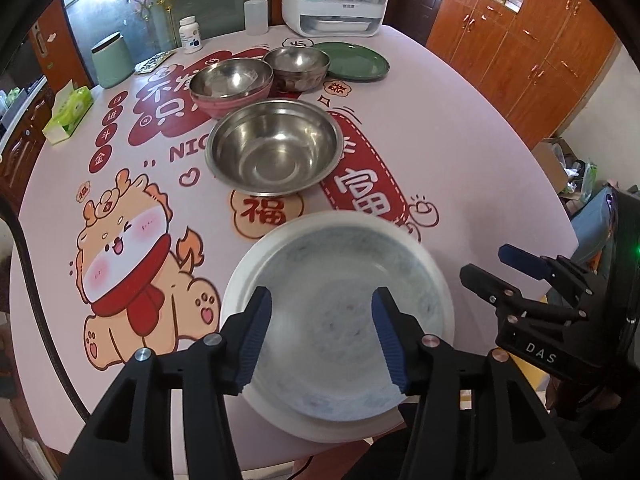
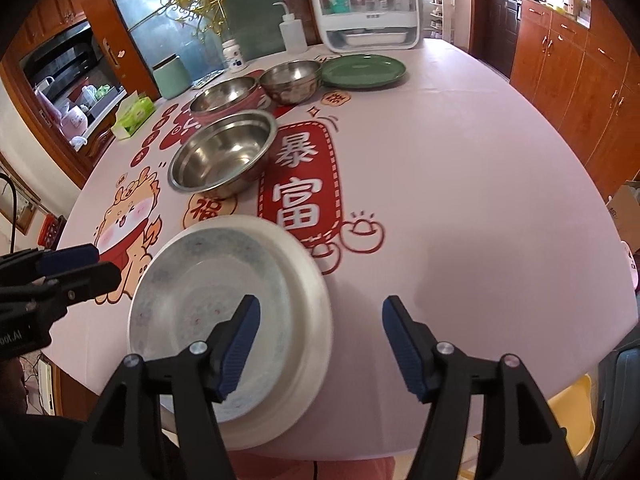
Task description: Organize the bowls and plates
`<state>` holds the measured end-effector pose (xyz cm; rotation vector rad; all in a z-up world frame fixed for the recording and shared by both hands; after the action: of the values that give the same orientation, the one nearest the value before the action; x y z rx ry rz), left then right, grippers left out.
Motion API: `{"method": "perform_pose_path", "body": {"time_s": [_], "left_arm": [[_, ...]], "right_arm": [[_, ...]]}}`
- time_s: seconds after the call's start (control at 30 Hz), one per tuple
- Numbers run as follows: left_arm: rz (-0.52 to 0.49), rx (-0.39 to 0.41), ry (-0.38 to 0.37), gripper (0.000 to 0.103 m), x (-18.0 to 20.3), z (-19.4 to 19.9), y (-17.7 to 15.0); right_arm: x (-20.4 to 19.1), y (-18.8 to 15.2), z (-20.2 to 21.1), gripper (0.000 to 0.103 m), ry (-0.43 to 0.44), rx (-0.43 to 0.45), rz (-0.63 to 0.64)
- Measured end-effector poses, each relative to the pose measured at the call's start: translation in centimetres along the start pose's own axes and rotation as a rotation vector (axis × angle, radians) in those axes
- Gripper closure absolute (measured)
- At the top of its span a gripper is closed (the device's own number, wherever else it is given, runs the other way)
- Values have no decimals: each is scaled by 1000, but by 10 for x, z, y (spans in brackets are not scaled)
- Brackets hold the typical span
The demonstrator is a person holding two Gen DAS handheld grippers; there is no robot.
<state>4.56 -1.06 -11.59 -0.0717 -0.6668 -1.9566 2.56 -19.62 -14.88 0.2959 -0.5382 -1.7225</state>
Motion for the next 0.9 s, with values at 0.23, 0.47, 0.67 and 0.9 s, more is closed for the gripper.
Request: {"method": "perform_pose_path", "body": {"time_s": [0.23, 0.47, 0.67, 0.9], "left_arm": [[10, -6, 46, 45, 32, -6, 29], [5, 19, 85, 36, 66, -10, 61], [14, 32, 119, 32, 92, -16, 85], [59, 66, 126, 29, 113, -20, 117]], "right_arm": [[37, 23, -3, 39, 30, -22, -13], [72, 53, 1, 39, 46, 15, -9], [99, 83, 4, 39, 63, 46, 4], [125, 119, 2, 39, 75, 76, 35]]}}
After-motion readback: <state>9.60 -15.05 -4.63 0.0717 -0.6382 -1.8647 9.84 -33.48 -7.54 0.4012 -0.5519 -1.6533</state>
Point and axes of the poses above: each gripper's, at about its wrist camera, not at the fingertips, and z roughly against the way its jaws point, x to its right, y to its top, the point moved 1 cm from there along -z, roughly the way its jaws point, and after that the axes turned 14 degrees about -y, right-handed, at the moved point
